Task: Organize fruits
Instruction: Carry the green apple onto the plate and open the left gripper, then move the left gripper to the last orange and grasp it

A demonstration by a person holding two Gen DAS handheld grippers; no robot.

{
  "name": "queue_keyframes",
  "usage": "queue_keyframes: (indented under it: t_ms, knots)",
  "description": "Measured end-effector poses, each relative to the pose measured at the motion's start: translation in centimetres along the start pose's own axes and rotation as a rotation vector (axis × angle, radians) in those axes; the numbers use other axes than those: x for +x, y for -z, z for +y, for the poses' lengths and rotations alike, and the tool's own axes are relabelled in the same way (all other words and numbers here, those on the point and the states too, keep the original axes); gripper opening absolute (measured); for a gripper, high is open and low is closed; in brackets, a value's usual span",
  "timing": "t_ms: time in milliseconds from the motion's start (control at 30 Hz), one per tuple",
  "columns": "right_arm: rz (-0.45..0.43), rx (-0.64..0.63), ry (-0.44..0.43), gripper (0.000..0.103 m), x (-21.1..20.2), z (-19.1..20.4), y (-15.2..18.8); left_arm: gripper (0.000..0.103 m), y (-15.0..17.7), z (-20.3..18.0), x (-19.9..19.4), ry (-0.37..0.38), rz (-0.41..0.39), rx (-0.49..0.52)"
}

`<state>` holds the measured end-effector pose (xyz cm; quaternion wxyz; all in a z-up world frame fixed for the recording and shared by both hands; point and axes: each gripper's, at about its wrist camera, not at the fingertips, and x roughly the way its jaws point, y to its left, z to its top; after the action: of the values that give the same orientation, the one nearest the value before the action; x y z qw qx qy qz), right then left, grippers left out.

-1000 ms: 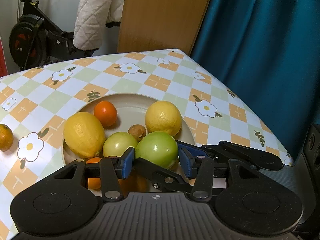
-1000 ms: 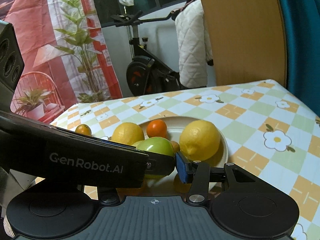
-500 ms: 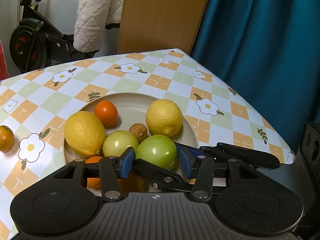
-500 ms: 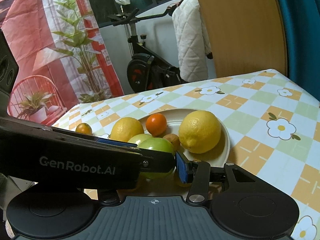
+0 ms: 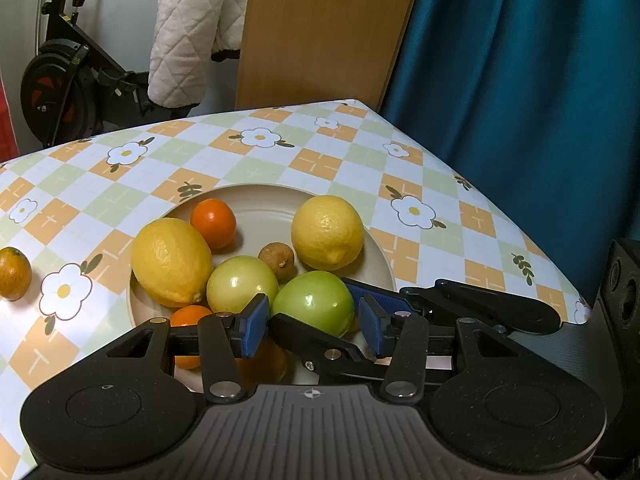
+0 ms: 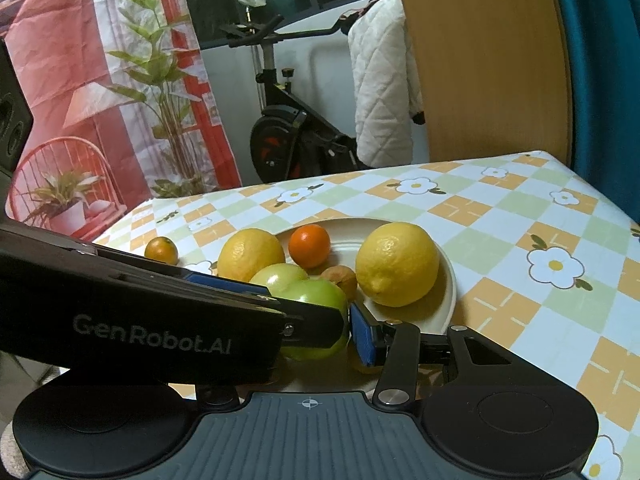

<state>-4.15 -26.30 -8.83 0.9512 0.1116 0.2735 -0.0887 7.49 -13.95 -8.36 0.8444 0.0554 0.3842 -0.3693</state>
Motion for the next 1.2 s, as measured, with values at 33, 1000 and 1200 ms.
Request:
queue_keyframes:
  t_ms: [33,1000,1200]
  knots:
    - [0.000,-0.002,0.002,0.043,0.0,0.0,0.0,0.051,0.1,0.0,-0.1,0.000,-0.002,-0.001]
    - [-0.066,-0.129,0.046,0.042,-0.6,2.5,0.0,0.052,3.4,7.9,-8.6,-0.140,-0.247,-0.296]
    - [-0.062,-0.178,0.036,0.042,-0.5,4.2,0.3,0.052,3.8,9.7,-9.1,-0.172,-0.260,-0.342]
